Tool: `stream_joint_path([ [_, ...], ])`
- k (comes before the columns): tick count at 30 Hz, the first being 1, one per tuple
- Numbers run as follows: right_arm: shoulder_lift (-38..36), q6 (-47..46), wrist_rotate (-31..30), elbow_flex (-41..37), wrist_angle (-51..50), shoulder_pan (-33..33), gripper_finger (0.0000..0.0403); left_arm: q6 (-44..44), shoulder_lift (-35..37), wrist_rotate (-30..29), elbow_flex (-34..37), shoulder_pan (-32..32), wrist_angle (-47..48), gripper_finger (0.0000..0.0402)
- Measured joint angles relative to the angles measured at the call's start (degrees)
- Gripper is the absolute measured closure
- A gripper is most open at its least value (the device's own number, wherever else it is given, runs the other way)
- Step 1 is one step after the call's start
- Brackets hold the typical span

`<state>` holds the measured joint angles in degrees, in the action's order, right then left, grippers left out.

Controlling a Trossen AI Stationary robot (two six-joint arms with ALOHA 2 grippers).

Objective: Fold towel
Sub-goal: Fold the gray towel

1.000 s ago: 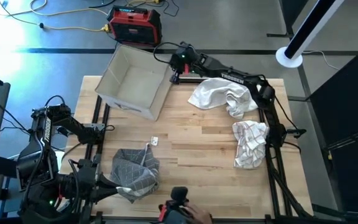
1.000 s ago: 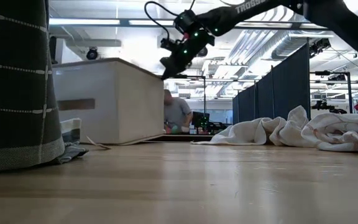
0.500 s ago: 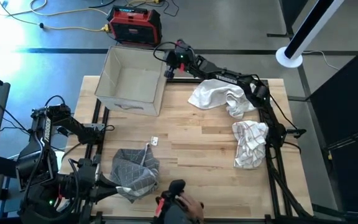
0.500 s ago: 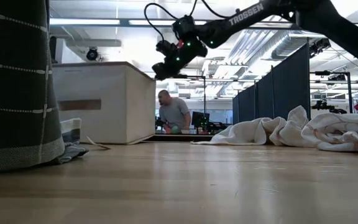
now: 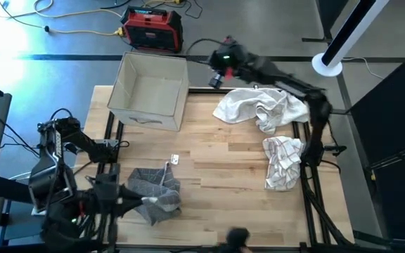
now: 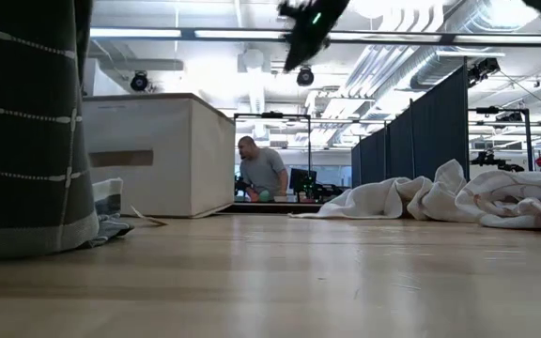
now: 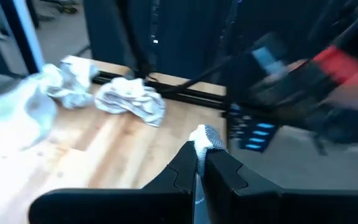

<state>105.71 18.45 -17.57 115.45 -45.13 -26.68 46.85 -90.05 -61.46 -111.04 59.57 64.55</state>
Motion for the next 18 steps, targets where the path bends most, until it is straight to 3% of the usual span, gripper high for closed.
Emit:
stream_joint_path([
  [6, -11.6, -10.2, 16.4, 0.0, -18.8, 0.2, 0.0403, -6.9, 0.2, -0.3, 0.0, -9.3, 3.7, 0.0398],
  [10, -17.5, -11.4, 18.5, 0.0, -28.2, 1.8, 0.0403, -15.5, 0.3, 2.3, 0.0, -19.2, -1.9, 0.0398],
  [12, -20.0, -13.1, 16.5, 0.0, -31.5, 2.7, 0.0403, -21.7, 0.3, 9.3, 0.0, -24.9, -9.5, 0.0398],
  [15, -23.7, -15.9, 12.1, 0.0, -35.4, 3.9, 0.0403, -30.5, -0.2, 25.7, 0.0, -32.2, -24.6, 0.0398],
  [18, -28.0, -17.5, 6.4, 0.0, -38.9, 4.8, 0.0403, -35.2, -2.4, 37.1, -0.1, -36.3, -40.3, 0.0398],
])
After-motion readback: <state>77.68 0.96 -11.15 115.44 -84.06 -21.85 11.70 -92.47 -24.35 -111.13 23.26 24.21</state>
